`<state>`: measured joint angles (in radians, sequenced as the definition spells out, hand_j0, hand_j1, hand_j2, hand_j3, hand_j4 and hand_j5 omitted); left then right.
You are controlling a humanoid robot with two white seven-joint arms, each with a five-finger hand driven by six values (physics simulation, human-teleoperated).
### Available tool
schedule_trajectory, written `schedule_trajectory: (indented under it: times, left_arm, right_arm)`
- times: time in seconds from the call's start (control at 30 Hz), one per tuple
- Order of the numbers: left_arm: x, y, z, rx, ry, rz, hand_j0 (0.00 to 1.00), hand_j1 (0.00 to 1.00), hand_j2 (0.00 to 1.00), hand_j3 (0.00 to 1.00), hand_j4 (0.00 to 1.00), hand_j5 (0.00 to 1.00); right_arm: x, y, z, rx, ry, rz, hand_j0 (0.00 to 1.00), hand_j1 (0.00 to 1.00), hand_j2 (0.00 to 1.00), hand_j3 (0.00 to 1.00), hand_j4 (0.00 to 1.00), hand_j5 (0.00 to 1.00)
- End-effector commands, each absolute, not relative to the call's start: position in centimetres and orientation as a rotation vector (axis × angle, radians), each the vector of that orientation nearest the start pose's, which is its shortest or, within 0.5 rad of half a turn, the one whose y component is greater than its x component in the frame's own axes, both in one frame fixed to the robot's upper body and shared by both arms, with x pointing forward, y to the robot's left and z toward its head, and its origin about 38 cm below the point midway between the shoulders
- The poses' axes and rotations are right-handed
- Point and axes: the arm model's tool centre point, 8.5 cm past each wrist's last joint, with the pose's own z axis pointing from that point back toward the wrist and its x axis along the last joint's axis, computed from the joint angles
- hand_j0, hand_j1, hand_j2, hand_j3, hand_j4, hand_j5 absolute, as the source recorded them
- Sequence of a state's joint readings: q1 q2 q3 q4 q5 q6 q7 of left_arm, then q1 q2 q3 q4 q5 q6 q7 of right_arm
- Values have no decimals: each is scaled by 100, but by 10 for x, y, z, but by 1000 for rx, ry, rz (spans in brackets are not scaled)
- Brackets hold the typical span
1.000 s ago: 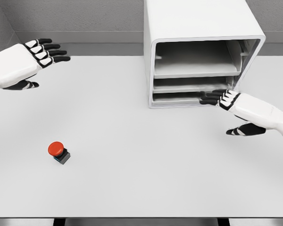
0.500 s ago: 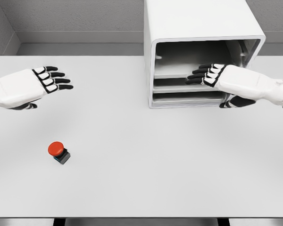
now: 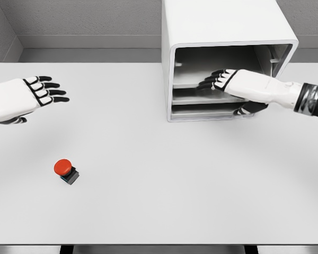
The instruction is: Slide open multi-storey tabletop storage cabinets and put open load switch and slide close multi-storey tabletop storage cabinets
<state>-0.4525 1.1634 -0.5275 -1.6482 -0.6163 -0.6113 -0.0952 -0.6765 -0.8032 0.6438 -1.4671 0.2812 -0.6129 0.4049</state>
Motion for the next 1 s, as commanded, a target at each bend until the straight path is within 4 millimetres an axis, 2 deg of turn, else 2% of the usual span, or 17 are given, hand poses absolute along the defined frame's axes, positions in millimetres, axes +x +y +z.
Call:
schedule_trajectory:
  times: [0.0, 0.07, 0.13, 0.2, 0.3, 0.37, 0.4, 0.47, 0.57, 0.63, 0.73, 0.83, 0.97]
  left_arm:
    - [378, 372, 260, -1024, 1862, 2809, 100, 100, 100, 100, 100, 100]
    - [378, 373, 262, -1029, 1871, 2803, 100, 100, 100, 100, 100, 100]
    - [377, 370, 266, -1031, 1874, 2786, 100, 100, 100, 100, 100, 100]
    - [377, 371, 263, -1026, 1868, 2795, 100, 100, 100, 100, 100, 100]
    - [372, 375, 248, -992, 1847, 2852, 100, 100, 100, 100, 100, 100]
    - [368, 381, 244, -982, 1854, 2883, 100, 100, 100, 100, 100, 100]
    - [368, 382, 244, -968, 1917, 2874, 100, 100, 100, 100, 100, 100]
    - [370, 395, 237, -907, 2175, 2881, 100, 100, 100, 100, 100, 100]
    - [366, 427, 201, -816, 2470, 2987, 100, 100, 100, 100, 100, 100]
    - [363, 430, 190, -690, 2717, 2952, 100, 100, 100, 100, 100, 100]
    - [363, 430, 191, -569, 3006, 2812, 100, 100, 100, 100, 100, 100]
    - [366, 430, 200, -419, 3353, 2552, 100, 100, 100, 100, 100, 100]
    - [368, 434, 206, -344, 3534, 2384, 100, 100, 100, 100, 100, 100]
  right_arm:
    - [438, -281, 241, -344, -1670, 1960, 99, 99, 99, 99, 99, 99]
    - [450, -286, 245, -368, -1665, 1929, 99, 99, 99, 99, 99, 99]
    - [454, -284, 242, -362, -1666, 1919, 99, 99, 99, 99, 99, 99]
    - [456, -285, 242, -367, -1659, 1917, 99, 99, 99, 99, 99, 99]
    - [459, -290, 237, -376, -1630, 1916, 99, 99, 99, 99, 99, 99]
    - [470, -282, 230, -374, -1623, 1903, 99, 99, 99, 99, 99, 99]
    - [472, -278, 225, -371, -1615, 1906, 99, 99, 99, 99, 99, 99]
    - [473, -278, 225, -374, -1612, 1906, 99, 99, 99, 99, 99, 99]
    - [476, -277, 223, -381, -1603, 1910, 99, 99, 99, 99, 99, 99]
    - [475, -277, 222, -383, -1598, 1916, 99, 99, 99, 99, 99, 99]
    - [475, -280, 219, -408, -1566, 1944, 99, 99, 99, 99, 99, 99]
    - [473, -285, 217, -428, -1539, 1964, 99, 99, 99, 99, 99, 99]
    - [468, -291, 225, -451, -1535, 1986, 99, 99, 99, 99, 99, 99]
